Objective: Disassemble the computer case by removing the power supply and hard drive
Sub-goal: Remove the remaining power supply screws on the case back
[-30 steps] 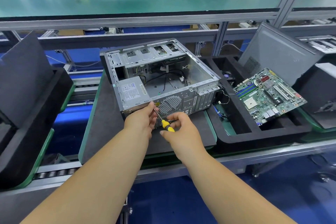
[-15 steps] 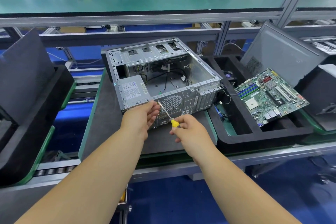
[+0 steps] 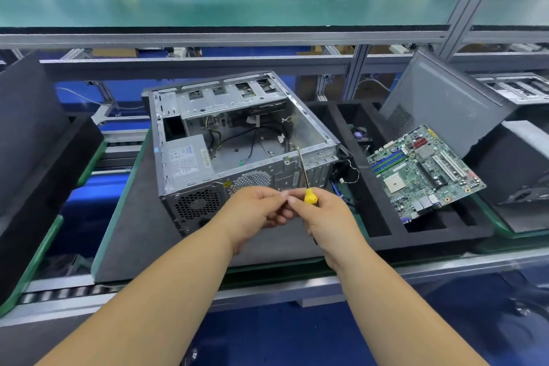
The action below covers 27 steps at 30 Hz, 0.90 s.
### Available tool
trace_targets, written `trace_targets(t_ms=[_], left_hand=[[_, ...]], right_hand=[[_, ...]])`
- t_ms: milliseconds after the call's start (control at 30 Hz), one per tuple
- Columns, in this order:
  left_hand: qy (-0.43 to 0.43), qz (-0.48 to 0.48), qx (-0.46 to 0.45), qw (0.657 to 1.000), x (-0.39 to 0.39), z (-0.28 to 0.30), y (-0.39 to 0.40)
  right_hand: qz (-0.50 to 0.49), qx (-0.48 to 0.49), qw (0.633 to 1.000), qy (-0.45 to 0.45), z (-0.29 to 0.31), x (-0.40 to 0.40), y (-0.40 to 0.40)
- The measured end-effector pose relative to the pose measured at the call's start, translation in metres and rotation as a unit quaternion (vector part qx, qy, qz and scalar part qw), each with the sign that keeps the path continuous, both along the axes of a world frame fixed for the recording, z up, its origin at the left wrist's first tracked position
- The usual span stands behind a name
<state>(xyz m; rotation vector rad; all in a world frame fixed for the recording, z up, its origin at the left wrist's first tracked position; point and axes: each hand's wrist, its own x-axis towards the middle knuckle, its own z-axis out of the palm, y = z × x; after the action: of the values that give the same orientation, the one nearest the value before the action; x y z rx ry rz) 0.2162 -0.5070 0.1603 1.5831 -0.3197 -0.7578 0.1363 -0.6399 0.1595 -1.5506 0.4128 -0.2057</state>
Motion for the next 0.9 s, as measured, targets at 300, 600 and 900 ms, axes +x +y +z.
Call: trace_targets(t_ms=[300, 600, 900], left_hand=[[0.106, 0.06, -0.025, 0.992, -0.006, -0.01, -0.064], [0.06, 0.042, 0.088, 0.993, -0.009, -0.024, -0.094], [-0.049, 0.054, 0.069, 0.995, 0.0, 0.002, -0.079]], right_hand=[[-0.035, -0.021, 0.999, -0.015, -0.014, 0.001, -0.056], [-0.149, -0.107, 0.978, 0.104, -0.052, -0.004, -0.127], [-0.188, -0.061, 0.972, 0.129, -0.065, 0.008, -0.14]])
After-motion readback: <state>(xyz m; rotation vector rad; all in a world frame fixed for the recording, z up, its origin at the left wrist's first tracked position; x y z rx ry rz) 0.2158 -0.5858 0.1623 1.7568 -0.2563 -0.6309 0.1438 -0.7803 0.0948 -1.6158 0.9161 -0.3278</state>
